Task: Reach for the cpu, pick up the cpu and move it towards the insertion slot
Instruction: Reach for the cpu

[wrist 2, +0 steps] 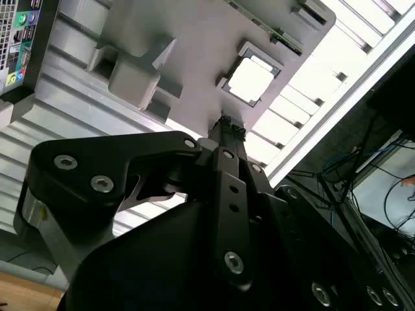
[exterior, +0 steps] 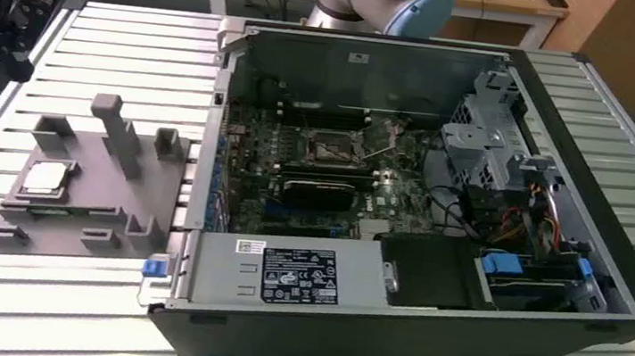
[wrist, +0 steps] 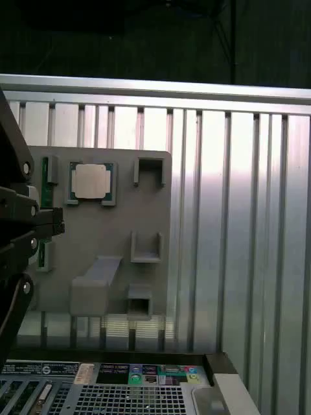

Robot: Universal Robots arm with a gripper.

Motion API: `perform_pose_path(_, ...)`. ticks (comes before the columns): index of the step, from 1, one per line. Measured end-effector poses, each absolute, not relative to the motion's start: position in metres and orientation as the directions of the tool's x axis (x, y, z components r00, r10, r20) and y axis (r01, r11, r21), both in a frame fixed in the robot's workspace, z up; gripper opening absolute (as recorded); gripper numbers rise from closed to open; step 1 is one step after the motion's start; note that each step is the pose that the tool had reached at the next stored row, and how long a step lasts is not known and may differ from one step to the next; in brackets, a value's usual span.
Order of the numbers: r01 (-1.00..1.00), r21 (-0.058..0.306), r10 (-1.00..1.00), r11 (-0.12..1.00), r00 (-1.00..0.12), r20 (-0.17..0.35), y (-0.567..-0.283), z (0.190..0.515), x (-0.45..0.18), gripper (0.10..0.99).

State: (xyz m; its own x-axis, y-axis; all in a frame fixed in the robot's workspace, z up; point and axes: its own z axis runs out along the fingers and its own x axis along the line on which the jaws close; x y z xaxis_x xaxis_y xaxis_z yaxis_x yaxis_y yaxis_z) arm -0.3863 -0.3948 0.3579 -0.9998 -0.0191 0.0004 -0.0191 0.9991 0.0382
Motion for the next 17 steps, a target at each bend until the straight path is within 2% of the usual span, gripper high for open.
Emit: perform_pose_path(17,-0.02,0.038,-0.02,0.999,-1.0,0.0,-0.397,0.352,-0.397,0.106)
